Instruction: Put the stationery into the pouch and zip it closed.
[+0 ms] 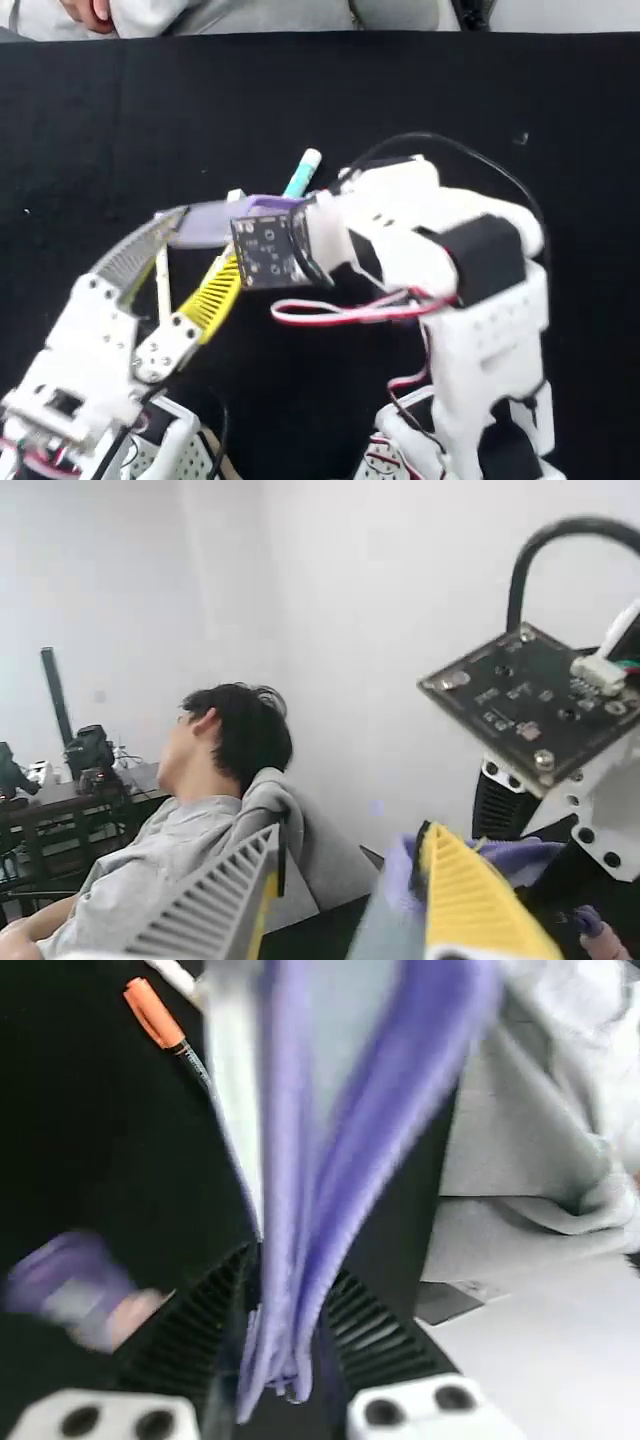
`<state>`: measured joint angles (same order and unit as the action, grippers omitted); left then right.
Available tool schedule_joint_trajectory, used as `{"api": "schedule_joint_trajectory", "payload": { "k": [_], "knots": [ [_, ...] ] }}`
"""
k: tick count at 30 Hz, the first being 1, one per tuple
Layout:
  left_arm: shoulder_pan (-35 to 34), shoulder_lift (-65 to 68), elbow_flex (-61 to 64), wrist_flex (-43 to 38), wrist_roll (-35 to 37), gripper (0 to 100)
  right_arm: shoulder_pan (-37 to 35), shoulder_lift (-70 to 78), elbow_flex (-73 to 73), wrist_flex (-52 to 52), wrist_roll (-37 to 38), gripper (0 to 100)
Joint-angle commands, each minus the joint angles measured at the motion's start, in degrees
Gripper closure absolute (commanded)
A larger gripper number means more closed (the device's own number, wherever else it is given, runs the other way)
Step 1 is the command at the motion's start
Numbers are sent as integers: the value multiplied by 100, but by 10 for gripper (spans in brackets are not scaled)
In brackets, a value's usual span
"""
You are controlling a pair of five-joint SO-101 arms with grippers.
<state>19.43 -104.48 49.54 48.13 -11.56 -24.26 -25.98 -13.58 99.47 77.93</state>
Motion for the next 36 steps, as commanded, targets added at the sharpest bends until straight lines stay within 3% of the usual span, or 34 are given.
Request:
{"api": "schedule_joint_trajectory", "payload": {
  "k": [1, 8, 13, 18, 26, 31, 36],
  "knots": [
    [-453, 18, -734, 659, 70, 770, 79, 145, -66, 176, -114, 988],
    [-523, 9, -1341, 1741, 62, 770, 264, 277, -734, 176, -211, 988],
    [-523, 9, -1314, 2048, 62, 770, 818, 233, -462, 185, -246, 988],
    [-532, 9, -1288, 2136, 62, 770, 1090, 233, 66, 185, -853, 988],
    [-1736, 9, -435, 1996, 97, 770, 1486, 233, 497, 193, -2119, 988],
    [-2360, 9, 699, 1292, 105, 770, 2286, 233, 602, 193, -2127, 988],
    [-2510, 18, 1763, 519, 105, 770, 2980, -136, 391, 193, -1767, 988]
  ]
}}
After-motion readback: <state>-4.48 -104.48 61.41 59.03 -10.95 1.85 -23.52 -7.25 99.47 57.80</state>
